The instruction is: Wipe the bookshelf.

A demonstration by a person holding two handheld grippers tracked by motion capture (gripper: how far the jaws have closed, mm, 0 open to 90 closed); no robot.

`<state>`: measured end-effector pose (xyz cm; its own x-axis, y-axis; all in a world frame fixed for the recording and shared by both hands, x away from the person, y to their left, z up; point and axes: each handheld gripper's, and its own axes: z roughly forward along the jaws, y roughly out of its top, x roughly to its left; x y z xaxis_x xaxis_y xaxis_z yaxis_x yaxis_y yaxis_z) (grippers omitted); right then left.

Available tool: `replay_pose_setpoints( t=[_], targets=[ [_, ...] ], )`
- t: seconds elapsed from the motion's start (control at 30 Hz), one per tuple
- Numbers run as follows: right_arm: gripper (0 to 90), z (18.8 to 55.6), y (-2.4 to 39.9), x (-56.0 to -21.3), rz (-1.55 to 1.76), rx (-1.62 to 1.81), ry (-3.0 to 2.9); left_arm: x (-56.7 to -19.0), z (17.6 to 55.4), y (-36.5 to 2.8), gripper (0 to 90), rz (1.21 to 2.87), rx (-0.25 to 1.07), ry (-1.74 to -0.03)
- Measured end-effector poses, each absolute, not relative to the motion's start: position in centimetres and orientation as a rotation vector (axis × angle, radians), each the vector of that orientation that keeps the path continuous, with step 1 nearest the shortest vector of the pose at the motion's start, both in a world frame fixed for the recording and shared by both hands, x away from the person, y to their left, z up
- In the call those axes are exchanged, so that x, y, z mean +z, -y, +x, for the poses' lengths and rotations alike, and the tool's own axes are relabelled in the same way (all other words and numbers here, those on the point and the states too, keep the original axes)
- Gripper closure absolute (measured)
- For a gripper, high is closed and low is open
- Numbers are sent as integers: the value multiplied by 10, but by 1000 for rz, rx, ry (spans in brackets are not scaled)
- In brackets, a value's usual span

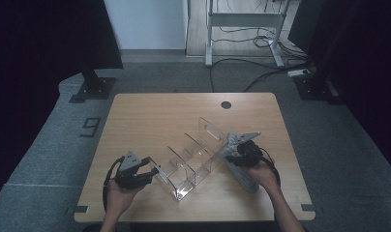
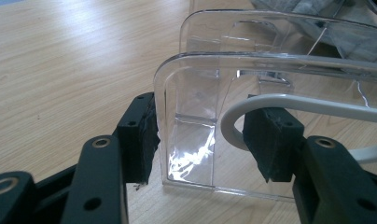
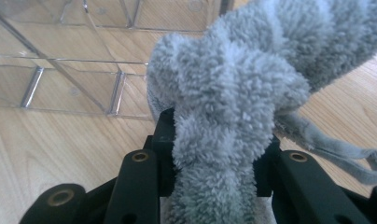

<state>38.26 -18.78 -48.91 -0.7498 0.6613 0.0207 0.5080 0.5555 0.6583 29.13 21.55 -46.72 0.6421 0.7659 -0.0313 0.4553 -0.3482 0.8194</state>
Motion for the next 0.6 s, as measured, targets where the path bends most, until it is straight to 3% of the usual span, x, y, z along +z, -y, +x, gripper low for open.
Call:
replay_pose_setpoints(
  t=[0.6],
  targets=[
    [643, 396, 175, -514, 1006, 875, -2608, -467, 290, -209, 461, 2013, 456, -927]
  ],
)
